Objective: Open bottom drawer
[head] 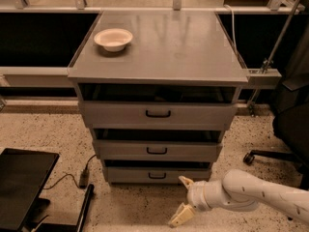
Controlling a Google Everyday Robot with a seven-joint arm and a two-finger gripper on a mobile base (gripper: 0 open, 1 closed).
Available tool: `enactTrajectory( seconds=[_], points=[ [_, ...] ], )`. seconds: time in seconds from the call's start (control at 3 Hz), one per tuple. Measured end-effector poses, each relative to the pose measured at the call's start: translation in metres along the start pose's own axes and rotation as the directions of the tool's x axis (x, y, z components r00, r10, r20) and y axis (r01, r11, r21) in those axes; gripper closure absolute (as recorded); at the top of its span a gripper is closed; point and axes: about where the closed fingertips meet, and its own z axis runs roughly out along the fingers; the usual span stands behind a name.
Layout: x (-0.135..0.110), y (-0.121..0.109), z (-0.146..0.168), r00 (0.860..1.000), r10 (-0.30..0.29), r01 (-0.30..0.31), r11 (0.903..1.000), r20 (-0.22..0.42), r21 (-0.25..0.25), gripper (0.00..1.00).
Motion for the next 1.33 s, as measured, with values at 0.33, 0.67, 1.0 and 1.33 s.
enactTrajectory(
  seconds=[0.33,0.67,1.0,1.33],
  points=[
    [0.022,-0.008,-0.013,0.994,-0.028,0.036,0.9967,-0.103,0.073,0.0],
    [0.047,-0.059,-0.039,0.978,-0.056,0.105,0.9648,-0.202,0.241,0.0],
    [0.051,-0.058,-0.034,0.978,-0.057,0.105,0.9668,-0.202,0.233,0.0],
    [0.069,-0.057,-0.011,0.978,-0.062,0.107,0.9682,-0.201,0.226,0.0]
  ],
)
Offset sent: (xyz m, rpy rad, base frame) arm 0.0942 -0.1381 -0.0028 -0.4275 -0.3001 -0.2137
